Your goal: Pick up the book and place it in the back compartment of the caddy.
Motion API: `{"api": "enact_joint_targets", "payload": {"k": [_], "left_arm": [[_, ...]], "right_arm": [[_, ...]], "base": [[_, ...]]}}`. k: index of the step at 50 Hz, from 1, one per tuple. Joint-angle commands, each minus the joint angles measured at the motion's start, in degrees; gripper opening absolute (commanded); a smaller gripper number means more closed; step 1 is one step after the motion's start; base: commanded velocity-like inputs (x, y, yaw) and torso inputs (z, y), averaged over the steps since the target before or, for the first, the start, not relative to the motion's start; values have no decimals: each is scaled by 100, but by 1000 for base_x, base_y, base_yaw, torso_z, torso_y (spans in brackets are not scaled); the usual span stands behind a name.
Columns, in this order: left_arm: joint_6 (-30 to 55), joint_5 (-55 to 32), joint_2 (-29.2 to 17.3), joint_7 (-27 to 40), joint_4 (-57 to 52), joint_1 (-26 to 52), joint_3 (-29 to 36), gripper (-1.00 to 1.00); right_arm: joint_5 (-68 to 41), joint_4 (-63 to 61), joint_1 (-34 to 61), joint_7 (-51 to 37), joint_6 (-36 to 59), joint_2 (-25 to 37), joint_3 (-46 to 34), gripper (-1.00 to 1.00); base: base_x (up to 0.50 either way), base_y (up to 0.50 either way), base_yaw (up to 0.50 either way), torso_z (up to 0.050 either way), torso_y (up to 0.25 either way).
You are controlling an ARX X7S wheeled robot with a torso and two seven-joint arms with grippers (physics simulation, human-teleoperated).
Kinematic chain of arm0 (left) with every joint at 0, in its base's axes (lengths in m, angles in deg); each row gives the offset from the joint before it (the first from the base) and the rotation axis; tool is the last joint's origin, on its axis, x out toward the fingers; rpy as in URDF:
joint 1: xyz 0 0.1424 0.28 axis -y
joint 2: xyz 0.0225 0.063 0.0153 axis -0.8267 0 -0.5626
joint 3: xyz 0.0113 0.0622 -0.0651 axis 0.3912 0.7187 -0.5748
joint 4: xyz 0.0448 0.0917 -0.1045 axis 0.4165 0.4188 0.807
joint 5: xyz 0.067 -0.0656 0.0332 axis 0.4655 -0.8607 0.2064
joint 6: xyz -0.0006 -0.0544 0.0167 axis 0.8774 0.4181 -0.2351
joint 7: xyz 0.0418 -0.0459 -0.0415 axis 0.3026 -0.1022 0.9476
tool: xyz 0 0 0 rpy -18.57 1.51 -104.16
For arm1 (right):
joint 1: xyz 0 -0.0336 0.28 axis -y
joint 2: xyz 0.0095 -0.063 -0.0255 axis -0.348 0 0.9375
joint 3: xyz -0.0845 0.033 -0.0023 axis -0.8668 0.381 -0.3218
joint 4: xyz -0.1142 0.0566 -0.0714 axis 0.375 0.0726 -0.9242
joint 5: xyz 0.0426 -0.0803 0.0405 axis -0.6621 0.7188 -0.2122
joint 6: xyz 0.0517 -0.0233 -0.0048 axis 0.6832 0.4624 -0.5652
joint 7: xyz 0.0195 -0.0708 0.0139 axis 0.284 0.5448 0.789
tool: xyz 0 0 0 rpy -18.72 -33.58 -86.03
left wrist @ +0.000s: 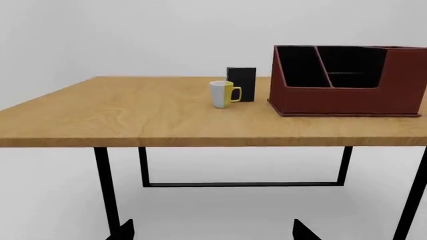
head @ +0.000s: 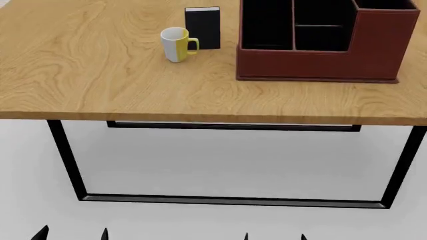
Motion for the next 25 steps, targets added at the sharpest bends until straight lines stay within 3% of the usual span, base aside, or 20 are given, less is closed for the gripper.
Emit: {"api": "enact_joint_targets", "payload": {"k": [1, 21, 25], "left_arm": [[7, -105, -112, 76, -27, 21, 118, 100], [84, -202, -239, 238, -110, 79, 288, 100], [74, -113, -269, 336, -239, 81, 337, 100]], "right_arm": [[-94, 42, 29, -120, -38, 93, -141, 100], [-252, -37, 57, -254, -2, 224, -294, 100], [-280, -83, 45, -291, 0, 250, -324, 100]], "base": [[0, 0, 0, 50, 0], [0, 0, 0, 50, 0], [0, 0, 0, 0, 0]]}}
